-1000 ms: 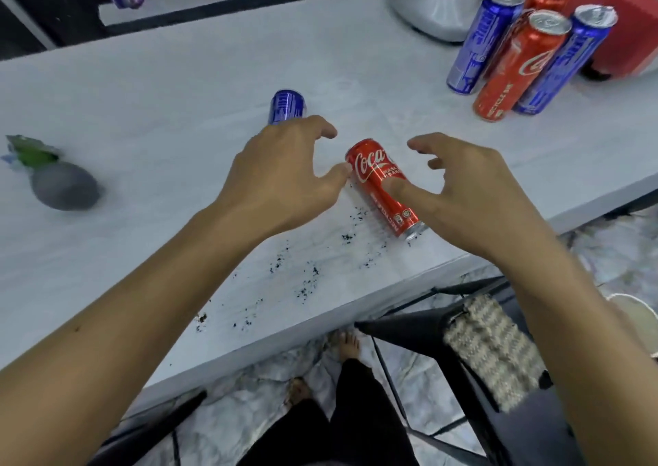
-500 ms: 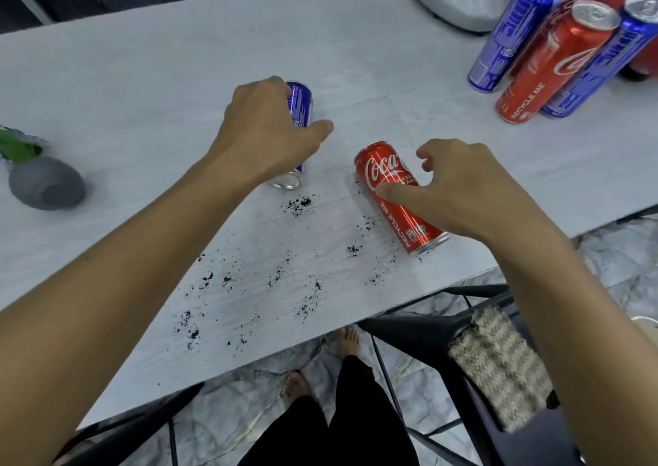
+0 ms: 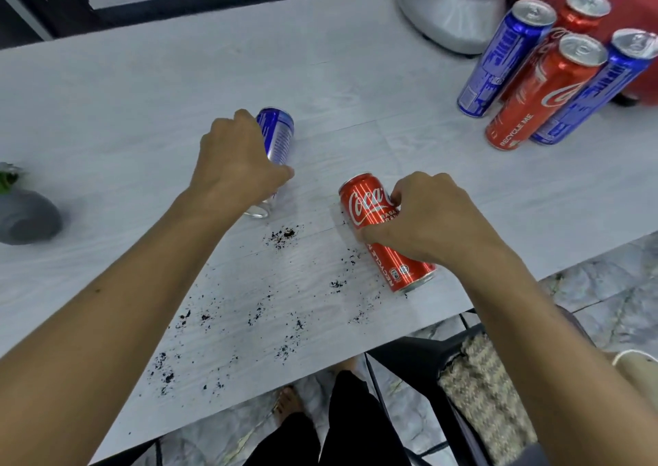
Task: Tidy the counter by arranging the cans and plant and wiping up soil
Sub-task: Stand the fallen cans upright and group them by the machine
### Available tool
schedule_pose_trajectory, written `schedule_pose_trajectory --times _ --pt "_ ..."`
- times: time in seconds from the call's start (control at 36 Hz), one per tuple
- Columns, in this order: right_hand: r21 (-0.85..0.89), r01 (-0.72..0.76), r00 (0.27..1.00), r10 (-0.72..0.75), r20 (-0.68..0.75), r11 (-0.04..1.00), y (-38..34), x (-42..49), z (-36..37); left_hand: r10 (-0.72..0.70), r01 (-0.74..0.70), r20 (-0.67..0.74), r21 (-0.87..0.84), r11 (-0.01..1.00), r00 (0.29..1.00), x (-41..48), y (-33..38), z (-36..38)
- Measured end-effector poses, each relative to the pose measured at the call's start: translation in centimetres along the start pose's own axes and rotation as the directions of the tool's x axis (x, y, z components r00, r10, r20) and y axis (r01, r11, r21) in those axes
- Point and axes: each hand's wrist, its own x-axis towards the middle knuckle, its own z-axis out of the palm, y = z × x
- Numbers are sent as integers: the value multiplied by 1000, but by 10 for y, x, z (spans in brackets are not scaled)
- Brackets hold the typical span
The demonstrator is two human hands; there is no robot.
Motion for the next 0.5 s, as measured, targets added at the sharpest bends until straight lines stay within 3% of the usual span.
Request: schedule_pose_trajectory --times 0.19,0.31,0.5 --pt "120 -26 1000 26 -3 992 8 -3 -4 -60 67 56 -135 989 997 0 -4 -6" --pt "256 6 997 13 -70 967 17 -11 -8 -74 91 63 -345 934 995 -11 -6 -8" --pt "472 144 955 3 -296 870 43 -36 -8 63 -74 -39 -555 828 997 -50 10 -7"
